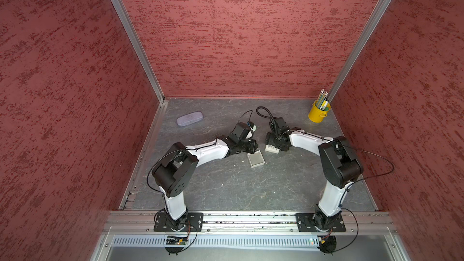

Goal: Take the necklace out of the lift-off lid jewelry box
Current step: Pick up the lid from the center of the board, then close the lid on the jewelry box.

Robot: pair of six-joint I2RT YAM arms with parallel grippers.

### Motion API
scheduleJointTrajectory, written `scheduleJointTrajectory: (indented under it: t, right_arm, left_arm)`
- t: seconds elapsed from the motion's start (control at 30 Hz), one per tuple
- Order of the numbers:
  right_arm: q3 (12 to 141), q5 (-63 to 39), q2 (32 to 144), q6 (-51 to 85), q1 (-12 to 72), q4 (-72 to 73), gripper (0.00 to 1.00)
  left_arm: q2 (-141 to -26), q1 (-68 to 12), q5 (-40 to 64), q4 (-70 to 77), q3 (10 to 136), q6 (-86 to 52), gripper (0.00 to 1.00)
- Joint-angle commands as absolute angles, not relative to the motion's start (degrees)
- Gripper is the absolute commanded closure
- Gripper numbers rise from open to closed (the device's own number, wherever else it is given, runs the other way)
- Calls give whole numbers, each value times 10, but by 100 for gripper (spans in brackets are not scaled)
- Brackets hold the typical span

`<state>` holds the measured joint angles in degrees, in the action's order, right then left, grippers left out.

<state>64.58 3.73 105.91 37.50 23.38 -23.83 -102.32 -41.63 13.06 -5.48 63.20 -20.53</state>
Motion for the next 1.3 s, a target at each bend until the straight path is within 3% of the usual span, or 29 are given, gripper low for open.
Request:
scheduleJointTrajectory:
  t: [0.0, 0.63, 1.0, 1.27]
  right_arm:
    - [661, 66, 1074, 359, 241, -272, 14]
    - [682, 69, 1031, 313, 247, -308, 22]
    - [626, -27, 928, 235, 261, -274, 25]
    - [583, -62, 887, 199, 322, -250, 27]
  left_arm:
    - [-1009, -414, 130, -44, 624, -205, 78]
    - [-958, -398, 132, -41, 579, -230, 78]
    - [-877, -329, 205, 45, 444, -338, 78]
    - [-838, -327, 216, 89, 367, -396, 78]
